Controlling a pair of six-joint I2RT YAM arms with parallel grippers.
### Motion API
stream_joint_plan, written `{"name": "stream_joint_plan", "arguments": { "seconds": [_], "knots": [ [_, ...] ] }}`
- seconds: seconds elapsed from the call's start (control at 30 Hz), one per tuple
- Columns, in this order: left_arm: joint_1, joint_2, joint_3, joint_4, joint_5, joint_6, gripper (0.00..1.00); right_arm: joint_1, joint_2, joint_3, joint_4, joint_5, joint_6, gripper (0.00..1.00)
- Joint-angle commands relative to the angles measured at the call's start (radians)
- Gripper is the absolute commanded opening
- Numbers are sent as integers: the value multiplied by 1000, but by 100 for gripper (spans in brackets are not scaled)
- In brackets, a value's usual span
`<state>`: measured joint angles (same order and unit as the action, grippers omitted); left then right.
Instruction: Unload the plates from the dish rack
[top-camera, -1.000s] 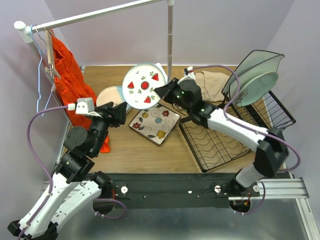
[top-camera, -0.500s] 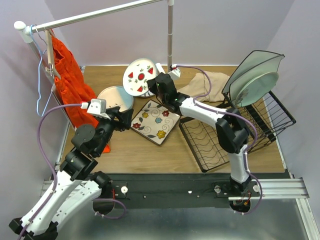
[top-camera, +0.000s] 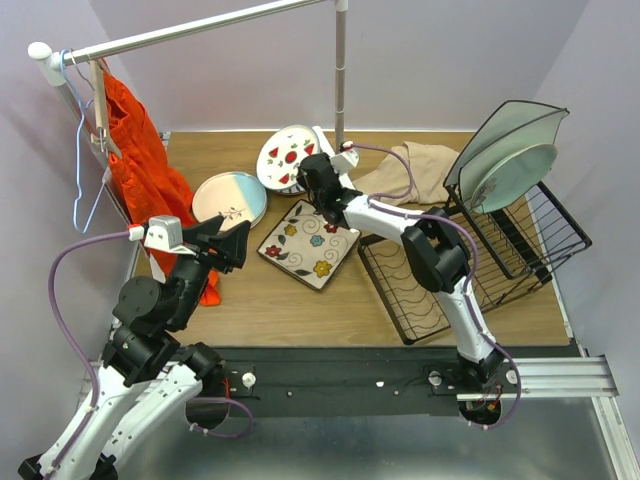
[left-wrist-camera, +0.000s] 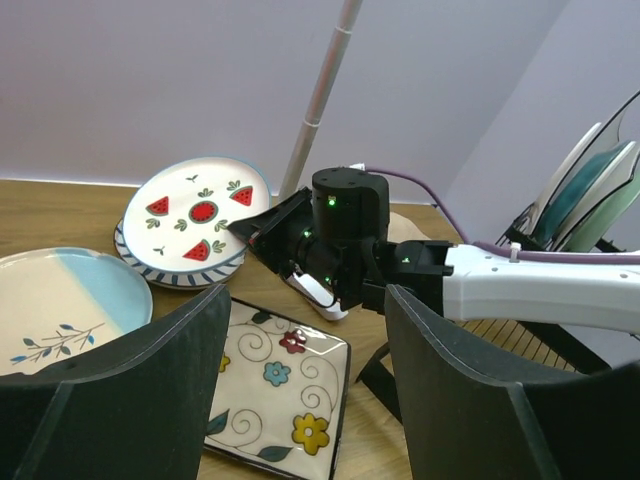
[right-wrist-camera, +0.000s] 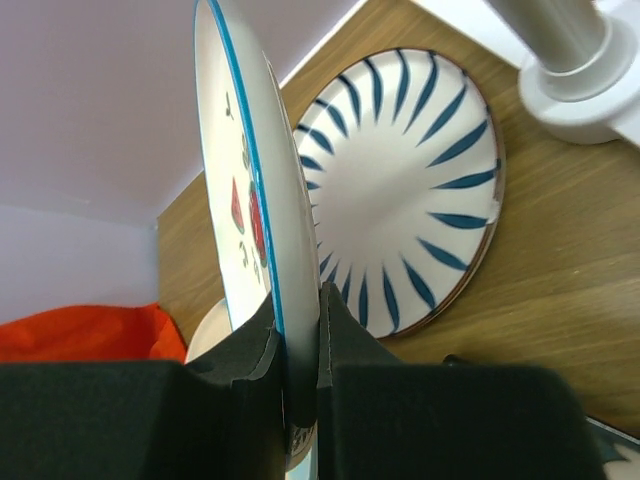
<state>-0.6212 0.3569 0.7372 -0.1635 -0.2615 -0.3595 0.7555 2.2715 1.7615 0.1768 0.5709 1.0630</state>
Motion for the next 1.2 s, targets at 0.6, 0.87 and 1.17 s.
{"name": "stream_joint_plan", "arguments": {
  "seconds": [0.6,0.87,1.17],
  "knots": [
    [3,22,-9,16,8,17,72,-53,154,161,110,21,176,1],
    [3,22,-7,10,-1,19,72,-53,175,156,101,9,195,13],
    [5,25,-9,10,-4,17,72,-54,174,176,34,-81,85,38]
  ]
}}
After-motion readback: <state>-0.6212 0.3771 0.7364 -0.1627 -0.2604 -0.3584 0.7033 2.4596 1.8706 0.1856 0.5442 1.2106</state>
